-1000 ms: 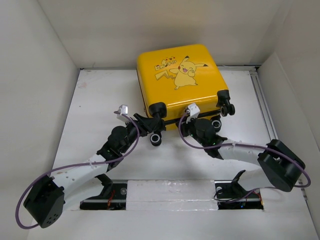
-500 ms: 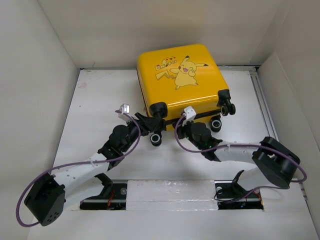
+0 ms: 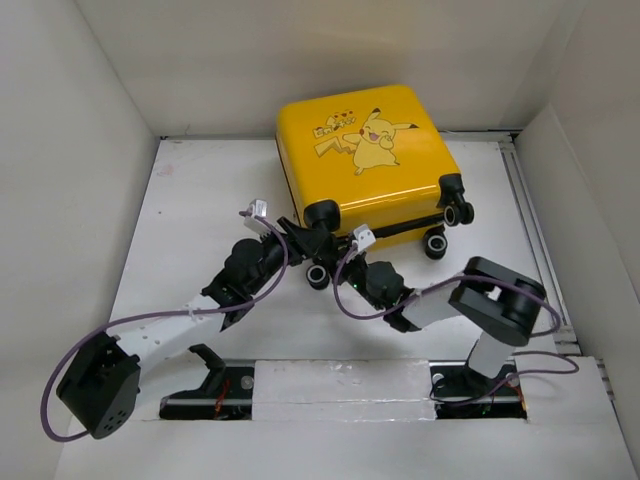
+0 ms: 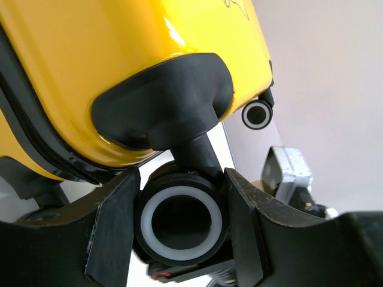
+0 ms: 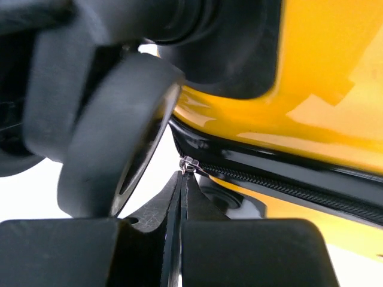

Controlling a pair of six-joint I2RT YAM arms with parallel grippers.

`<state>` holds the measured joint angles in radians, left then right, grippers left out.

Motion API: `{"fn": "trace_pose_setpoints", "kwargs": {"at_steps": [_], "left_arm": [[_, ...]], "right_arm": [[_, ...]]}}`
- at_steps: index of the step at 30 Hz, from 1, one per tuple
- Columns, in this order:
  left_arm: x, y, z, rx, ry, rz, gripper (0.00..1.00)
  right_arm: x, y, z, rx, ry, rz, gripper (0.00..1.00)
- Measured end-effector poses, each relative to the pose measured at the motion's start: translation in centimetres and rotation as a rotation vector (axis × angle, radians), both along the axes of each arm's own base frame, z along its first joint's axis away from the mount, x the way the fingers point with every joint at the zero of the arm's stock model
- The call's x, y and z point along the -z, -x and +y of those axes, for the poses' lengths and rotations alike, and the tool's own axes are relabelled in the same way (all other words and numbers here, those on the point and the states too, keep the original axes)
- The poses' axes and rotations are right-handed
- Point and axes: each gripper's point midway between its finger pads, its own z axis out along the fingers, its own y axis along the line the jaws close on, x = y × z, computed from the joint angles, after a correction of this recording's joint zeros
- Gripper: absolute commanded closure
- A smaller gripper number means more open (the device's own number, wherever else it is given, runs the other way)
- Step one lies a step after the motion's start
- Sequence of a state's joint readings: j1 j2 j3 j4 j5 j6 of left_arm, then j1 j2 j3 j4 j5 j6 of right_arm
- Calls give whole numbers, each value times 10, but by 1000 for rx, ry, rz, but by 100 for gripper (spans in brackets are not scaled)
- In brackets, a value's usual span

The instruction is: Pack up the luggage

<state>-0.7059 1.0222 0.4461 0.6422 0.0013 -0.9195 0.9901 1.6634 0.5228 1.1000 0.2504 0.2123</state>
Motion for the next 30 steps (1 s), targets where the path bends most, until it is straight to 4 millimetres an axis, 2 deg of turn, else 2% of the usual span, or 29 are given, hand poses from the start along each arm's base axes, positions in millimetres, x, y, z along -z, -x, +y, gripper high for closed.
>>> {"fn": "trace_pose_setpoints", "kwargs": {"at_steps": [4,10,11,12,13,15,17,19,20,22,24,26,28,30], "left_arm": [[3,-10,2,-31,24,16,100],[0,-31,19,-150,51,10,100],[0,-32,20,-158,52,11,100],[0,-33,21,-162,53,11,100],[0,-33,21,-164,53,10,100],[0,-30,18,-143,53,12,100],[2,-18,7,-85,39,21,80],[1,-6,-1,-36,4,24,63],[1,-1,-2,-21,-18,24,47],[0,6,1,-11,-55,13,36],[-18,7,10,-36,-52,-32,31],[-44,5,25,-92,-32,-91,34],[-68,3,42,-158,-8,-148,40],[-77,4,59,-218,-7,-174,41]], "right_arm": [[6,-16,12,60,-131,16,100],[0,-39,41,100,-302,50,100],[-1,-40,43,101,-309,53,97],[-2,-40,43,101,-315,57,89],[-2,-39,42,102,-317,63,70],[2,-26,50,43,-312,102,51],[11,8,59,-53,-279,142,33],[23,44,52,-128,-233,182,29],[28,58,45,-152,-212,196,27],[34,70,30,-163,-184,214,26],[28,74,19,-167,-183,211,24],[14,74,15,-172,-199,191,24],[-13,78,13,-190,-232,156,23],[-27,84,10,-198,-215,139,22]]}}
